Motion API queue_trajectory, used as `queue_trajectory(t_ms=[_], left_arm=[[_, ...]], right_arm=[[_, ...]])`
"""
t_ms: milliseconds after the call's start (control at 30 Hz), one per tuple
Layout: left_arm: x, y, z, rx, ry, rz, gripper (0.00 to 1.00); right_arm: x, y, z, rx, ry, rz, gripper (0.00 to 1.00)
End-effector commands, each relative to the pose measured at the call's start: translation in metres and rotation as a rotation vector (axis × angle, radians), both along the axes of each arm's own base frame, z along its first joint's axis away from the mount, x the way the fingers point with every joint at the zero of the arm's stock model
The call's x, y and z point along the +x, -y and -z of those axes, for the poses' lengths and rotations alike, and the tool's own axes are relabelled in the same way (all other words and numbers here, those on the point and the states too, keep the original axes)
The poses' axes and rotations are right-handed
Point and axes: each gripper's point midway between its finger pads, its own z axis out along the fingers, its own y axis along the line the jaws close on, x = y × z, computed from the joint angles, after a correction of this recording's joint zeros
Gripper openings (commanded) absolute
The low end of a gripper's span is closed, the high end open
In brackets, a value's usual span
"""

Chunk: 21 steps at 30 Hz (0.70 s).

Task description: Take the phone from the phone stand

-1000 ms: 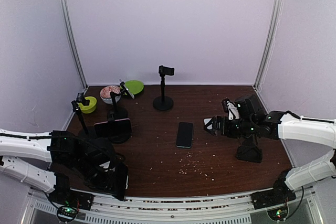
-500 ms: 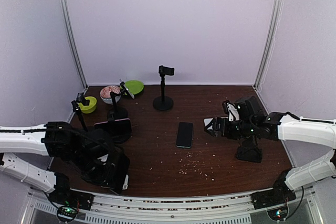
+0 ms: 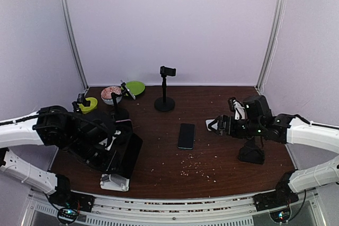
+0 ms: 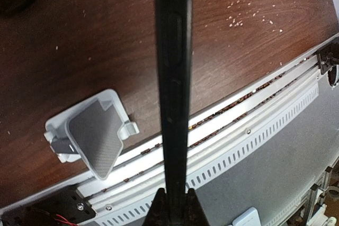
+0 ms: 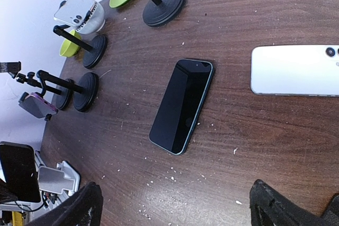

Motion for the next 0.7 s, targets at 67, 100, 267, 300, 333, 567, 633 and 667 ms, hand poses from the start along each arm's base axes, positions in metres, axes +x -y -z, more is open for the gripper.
queue_trajectory(t_ms=[67,100,267,300,333,567,633,667], left_arm=[[0.031,0.040,-0.036,-0.073,0.210,0.125,0.00],[0.035,0.046,-0.038,-0.083,0.229,0.139,0.00],[0.060,0.072,-0.039,-0.141,0.270,0.170,0.00],[0.066,0.078,-0.039,-0.161,0.272,0.172,0.00],[0.070,0.085,-0.039,-0.182,0.268,0.180,0.00],[0.110,0.129,-0.045,-0.264,0.277,0.206,0.00],[0.128,0.133,-0.047,-0.273,0.281,0.178,0.00],[0.138,0.134,-0.049,-0.276,0.283,0.163,0.00]], right_arm=[[-0.004,0.009,-0.009,0.011,0.061,0.019,0.97],[-0.005,0.010,-0.010,0.010,0.064,0.019,0.97],[-0.006,0.011,-0.013,0.000,0.063,0.016,0.98],[-0.006,0.011,-0.014,-0.003,0.062,0.016,0.98],[-0.007,0.012,-0.014,-0.006,0.060,0.015,0.99],[-0.001,0.017,-0.021,-0.029,0.087,0.043,1.00],[0.003,0.019,-0.020,-0.047,0.090,0.062,1.00],[0.004,0.020,-0.019,-0.055,0.088,0.068,1.00]])
